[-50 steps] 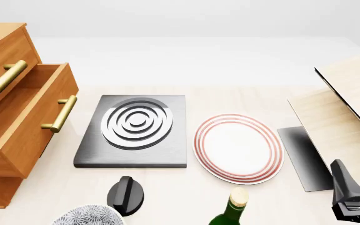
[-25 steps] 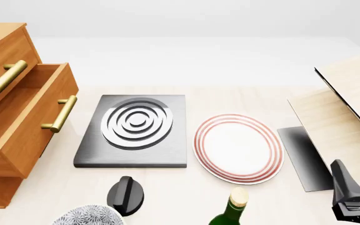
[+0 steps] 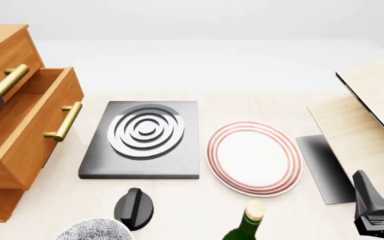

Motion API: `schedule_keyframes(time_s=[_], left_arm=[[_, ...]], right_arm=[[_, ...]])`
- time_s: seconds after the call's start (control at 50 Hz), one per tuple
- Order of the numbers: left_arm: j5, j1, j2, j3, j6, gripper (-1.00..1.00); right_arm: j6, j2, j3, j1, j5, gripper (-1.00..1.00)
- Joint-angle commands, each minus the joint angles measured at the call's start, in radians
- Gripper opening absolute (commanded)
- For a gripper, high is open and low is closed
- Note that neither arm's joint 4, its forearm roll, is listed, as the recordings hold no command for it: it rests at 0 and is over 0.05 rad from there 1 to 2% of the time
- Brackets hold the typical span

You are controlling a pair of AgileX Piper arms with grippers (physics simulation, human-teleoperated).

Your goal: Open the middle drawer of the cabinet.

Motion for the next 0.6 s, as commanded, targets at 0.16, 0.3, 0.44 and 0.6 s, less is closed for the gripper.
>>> schedule_keyframes(time_s=[0.16,0.3,0.44,0.6], left_arm=[[-0.044,0.005,0.058,0.036,-0.048,1.00],[-0.069,0.012,0.083,0.050,-0.045,1.00],[-0.089,0.016,0.110,0.061,-0.060,1.00],[-0.100,0.007,0.125,0.070,-0.069,1.00]], right_arm=[[0.003,-0.015,0.000,0.003,0.012,1.00],[0.003,-0.014,0.000,0.003,0.011,1.00],[0.003,-0.013,0.000,0.003,0.010,1.00],[0.003,-0.012,0.000,0.003,0.009,1.00]])
